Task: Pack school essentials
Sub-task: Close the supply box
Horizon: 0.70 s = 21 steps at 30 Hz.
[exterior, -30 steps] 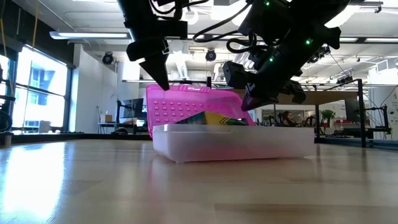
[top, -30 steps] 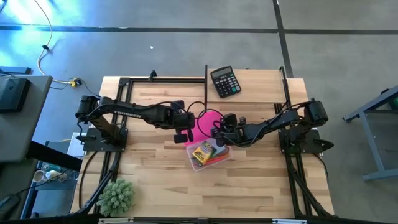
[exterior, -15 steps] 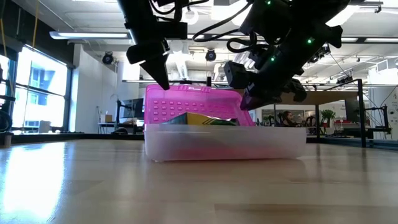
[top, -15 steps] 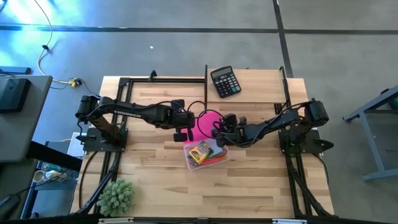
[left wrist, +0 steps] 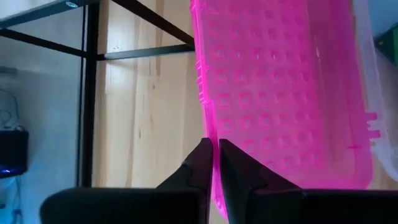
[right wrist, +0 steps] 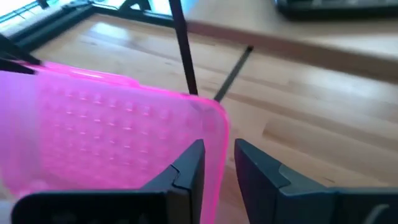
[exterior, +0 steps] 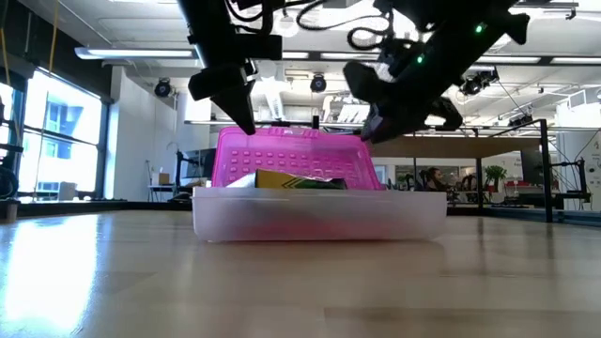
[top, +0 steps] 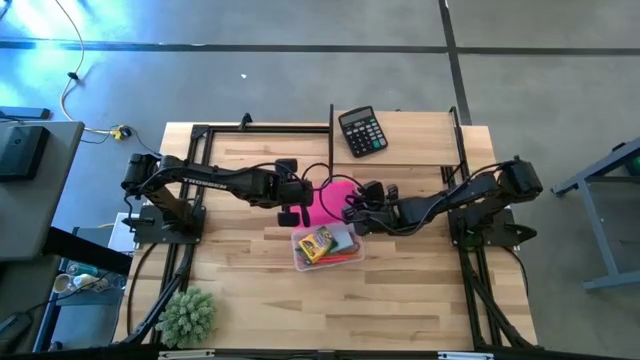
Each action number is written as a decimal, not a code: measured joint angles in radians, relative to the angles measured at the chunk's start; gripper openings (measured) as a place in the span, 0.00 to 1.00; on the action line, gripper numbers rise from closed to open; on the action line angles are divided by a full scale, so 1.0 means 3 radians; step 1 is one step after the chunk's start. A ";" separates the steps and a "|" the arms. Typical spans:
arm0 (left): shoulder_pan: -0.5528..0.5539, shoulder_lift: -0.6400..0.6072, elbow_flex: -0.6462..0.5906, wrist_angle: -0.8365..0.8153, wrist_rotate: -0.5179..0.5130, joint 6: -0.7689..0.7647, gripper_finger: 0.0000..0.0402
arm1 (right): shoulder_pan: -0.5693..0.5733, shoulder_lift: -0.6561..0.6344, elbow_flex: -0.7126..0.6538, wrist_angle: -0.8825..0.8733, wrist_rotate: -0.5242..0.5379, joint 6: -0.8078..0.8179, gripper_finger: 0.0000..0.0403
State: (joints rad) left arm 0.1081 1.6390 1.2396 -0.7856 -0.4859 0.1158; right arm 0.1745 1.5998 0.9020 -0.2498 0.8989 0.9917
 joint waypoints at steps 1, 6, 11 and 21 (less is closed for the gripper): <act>0.0001 0.0000 0.0000 0.0002 -0.0016 0.0048 0.03 | 0.0021 -0.0037 0.0000 -0.0005 0.0012 -0.0036 0.20; 0.0000 0.0000 0.0000 0.0042 -0.0089 0.0286 0.03 | 0.0089 -0.0240 0.0000 -0.0026 0.0137 -0.0246 0.20; 0.0000 0.0000 0.0000 0.0118 -0.0091 0.0511 0.03 | 0.0087 -0.0393 0.0000 -0.0037 0.0212 -0.0544 0.20; -0.0135 0.0000 0.0000 0.0169 -0.0175 0.0644 0.03 | -0.0293 -0.0775 0.0000 -0.0078 -0.0482 -0.1620 0.20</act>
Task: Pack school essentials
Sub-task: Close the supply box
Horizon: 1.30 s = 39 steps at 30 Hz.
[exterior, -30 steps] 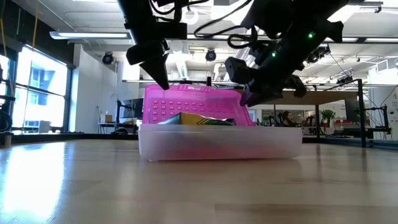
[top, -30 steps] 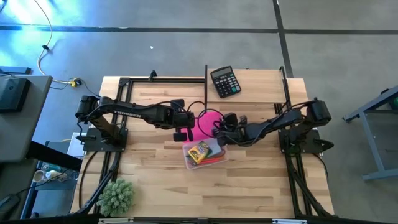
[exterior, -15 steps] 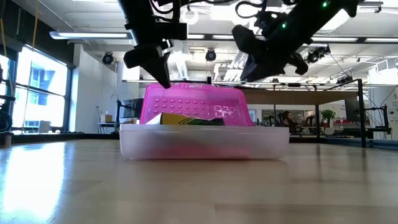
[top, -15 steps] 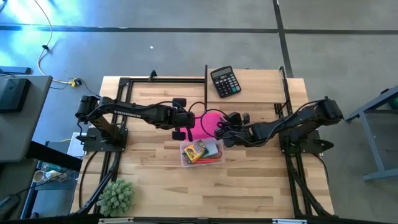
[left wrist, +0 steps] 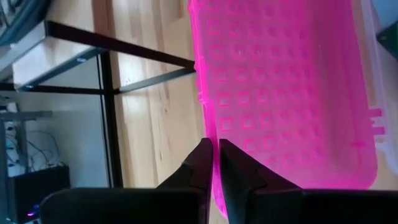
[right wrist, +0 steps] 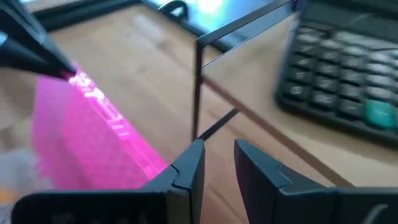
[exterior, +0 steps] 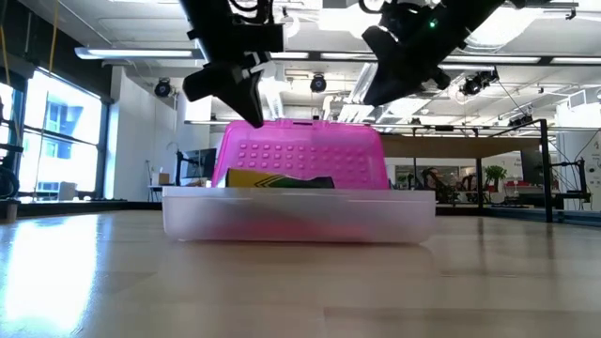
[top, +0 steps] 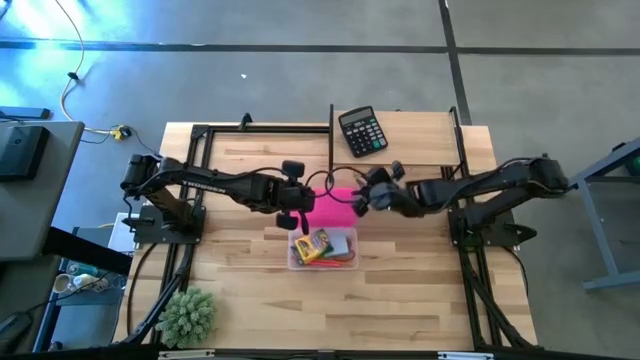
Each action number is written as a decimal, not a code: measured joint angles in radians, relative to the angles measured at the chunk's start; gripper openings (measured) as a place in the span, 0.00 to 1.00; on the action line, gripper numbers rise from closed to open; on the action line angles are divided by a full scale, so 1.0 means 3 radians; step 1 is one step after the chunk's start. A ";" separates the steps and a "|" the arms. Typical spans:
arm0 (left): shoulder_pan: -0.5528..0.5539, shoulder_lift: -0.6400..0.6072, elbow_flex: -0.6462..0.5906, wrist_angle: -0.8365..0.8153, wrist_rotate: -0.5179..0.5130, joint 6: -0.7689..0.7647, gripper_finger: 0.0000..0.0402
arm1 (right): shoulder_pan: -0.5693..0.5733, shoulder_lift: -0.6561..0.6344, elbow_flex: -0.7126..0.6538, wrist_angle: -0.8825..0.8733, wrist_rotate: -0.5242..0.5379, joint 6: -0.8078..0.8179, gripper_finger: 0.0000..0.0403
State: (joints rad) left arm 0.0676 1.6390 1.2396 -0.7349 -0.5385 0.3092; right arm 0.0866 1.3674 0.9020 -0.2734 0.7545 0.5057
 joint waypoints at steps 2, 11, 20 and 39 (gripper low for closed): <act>-0.0052 0.0000 0.0000 0.0004 -0.0041 -0.0001 0.03 | -0.0133 -0.0053 0.0000 -0.0001 -0.0357 -0.0186 0.20; -0.0219 0.0000 0.0000 0.0021 -0.0265 -0.0068 0.03 | -0.0564 -0.0067 0.0000 -0.0112 -0.1436 -0.0508 0.20; -0.0278 0.0000 0.0000 0.0148 -0.0436 -0.0089 0.03 | -0.0847 -0.0032 0.0000 -0.0084 -0.2232 -0.0763 0.20; -0.0278 0.0000 0.0000 0.0148 -0.0418 -0.0148 0.03 | -0.1222 0.0238 0.0000 0.0107 -0.3270 -0.1016 0.20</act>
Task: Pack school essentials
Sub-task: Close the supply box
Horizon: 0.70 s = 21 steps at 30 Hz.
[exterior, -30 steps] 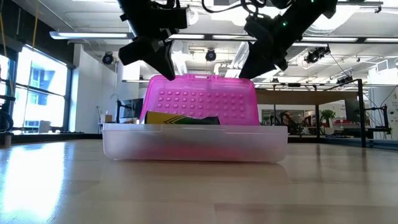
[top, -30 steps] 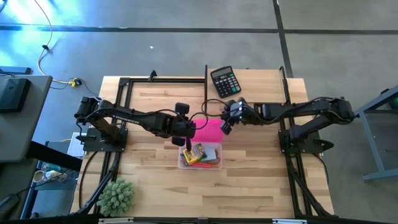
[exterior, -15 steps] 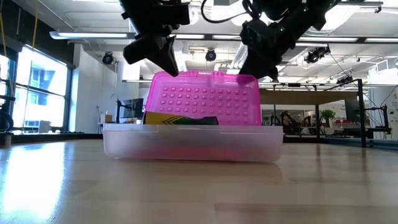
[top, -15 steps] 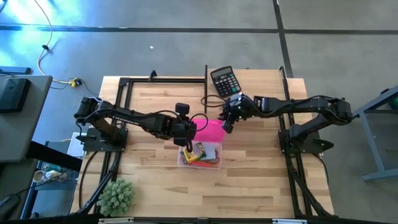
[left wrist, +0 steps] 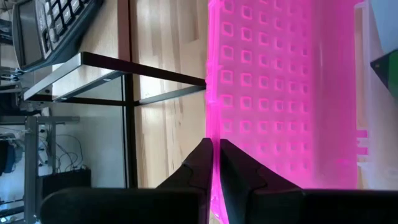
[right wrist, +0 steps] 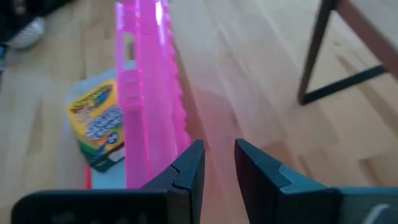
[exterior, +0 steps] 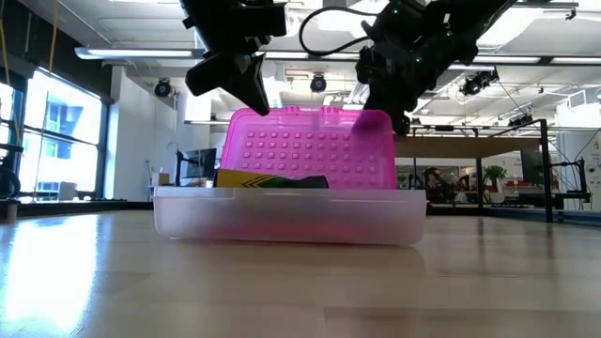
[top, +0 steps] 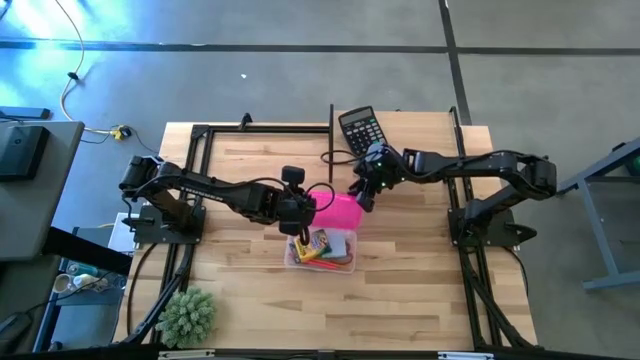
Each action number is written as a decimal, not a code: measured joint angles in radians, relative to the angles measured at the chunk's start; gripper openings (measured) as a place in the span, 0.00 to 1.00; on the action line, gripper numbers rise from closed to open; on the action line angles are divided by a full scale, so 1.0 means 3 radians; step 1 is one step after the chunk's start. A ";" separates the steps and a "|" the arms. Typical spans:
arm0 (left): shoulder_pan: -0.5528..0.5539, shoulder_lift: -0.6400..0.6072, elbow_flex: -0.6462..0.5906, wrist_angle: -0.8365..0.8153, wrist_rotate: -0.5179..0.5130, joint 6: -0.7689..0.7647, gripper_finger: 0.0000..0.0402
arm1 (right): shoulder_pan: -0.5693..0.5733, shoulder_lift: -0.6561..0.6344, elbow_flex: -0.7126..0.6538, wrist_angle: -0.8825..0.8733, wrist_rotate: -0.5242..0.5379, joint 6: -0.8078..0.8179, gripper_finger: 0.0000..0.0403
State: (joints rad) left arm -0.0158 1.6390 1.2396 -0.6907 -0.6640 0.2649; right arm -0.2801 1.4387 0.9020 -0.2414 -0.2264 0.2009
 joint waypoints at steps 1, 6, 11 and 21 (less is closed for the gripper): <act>0.0000 0.0000 0.0000 -0.0001 0.0000 0.0000 0.03 | -0.0008 0.0000 0.0000 0.0022 -0.0069 -0.0001 0.20; -0.0001 0.0000 0.0000 0.0000 0.0000 0.0000 0.03 | -0.0049 0.0000 0.0000 0.0080 -0.0275 0.0000 0.20; -0.0001 0.0000 0.0000 0.0000 -0.0011 -0.0039 0.04 | -0.0049 0.0000 0.0000 0.0073 -0.0225 0.0014 0.20; -0.0064 0.0000 0.0000 0.0006 -0.0127 -0.0140 0.04 | -0.0147 -0.0010 0.0005 -0.0276 0.0100 0.0043 0.20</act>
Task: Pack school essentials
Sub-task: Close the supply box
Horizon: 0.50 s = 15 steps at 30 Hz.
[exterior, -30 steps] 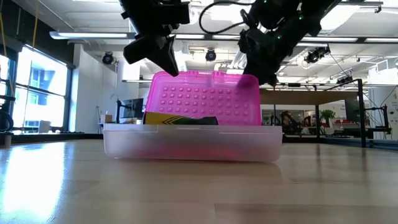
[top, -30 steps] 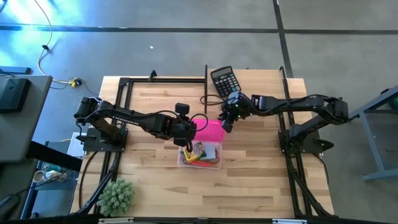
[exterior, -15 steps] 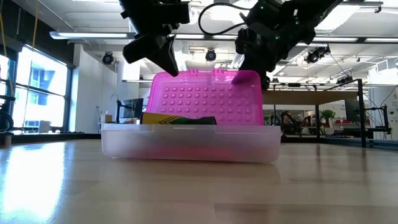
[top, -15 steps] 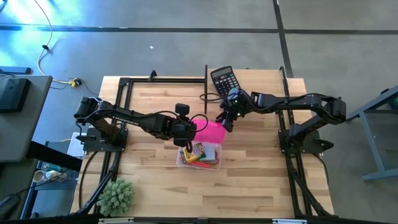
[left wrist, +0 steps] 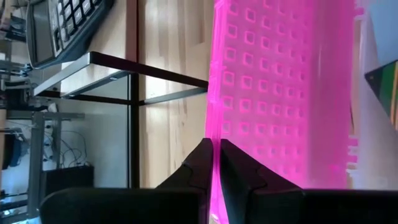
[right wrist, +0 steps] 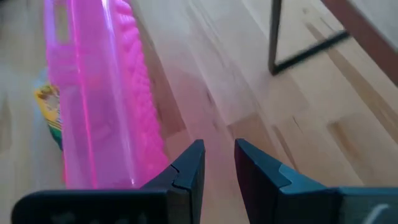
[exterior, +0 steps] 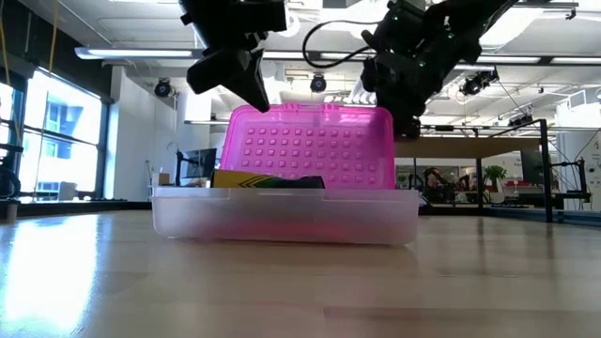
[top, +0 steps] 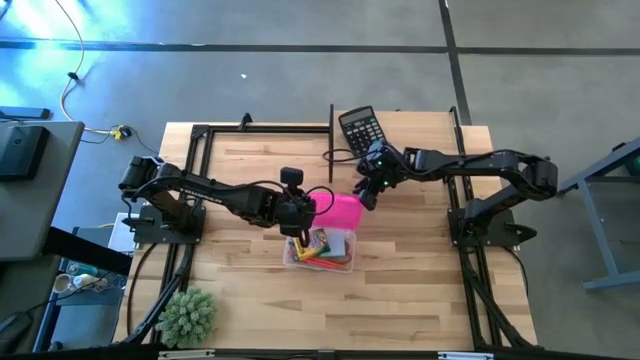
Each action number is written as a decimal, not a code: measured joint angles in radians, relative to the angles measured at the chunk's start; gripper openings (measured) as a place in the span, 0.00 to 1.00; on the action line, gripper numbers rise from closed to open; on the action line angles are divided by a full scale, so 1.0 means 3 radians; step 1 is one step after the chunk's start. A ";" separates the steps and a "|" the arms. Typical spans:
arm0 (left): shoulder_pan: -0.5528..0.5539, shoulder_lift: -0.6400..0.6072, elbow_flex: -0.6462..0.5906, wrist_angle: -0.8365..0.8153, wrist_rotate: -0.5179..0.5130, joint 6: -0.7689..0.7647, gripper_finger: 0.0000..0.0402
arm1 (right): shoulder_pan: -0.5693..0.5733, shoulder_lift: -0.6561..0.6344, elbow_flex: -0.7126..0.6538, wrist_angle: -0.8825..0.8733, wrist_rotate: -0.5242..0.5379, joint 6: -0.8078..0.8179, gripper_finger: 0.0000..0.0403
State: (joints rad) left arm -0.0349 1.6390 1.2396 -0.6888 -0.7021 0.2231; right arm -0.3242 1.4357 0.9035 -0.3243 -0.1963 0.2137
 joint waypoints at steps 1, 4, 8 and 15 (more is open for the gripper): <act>-0.0001 0.0000 0.0000 0.0001 0.0000 -0.0008 0.04 | 0.0007 -0.0012 0.0000 -0.0054 0.0047 0.0013 0.20; 0.0000 0.0000 0.0000 0.0001 -0.0003 -0.0010 0.04 | 0.0040 -0.0015 0.0000 -0.0093 0.0067 -0.0019 0.20; -0.0005 0.0000 0.0000 0.0014 -0.0057 -0.0010 0.04 | 0.0063 -0.0010 0.0000 -0.0110 0.0053 -0.0083 0.20; -0.0022 0.0000 0.0000 0.0019 -0.0069 -0.0024 0.04 | 0.0054 -0.0006 -0.0004 0.0096 -0.0344 -0.0205 0.20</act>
State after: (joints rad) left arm -0.0414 1.6390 1.2396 -0.6830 -0.7227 0.2157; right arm -0.3079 1.4338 0.9024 -0.2956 -0.2993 0.1521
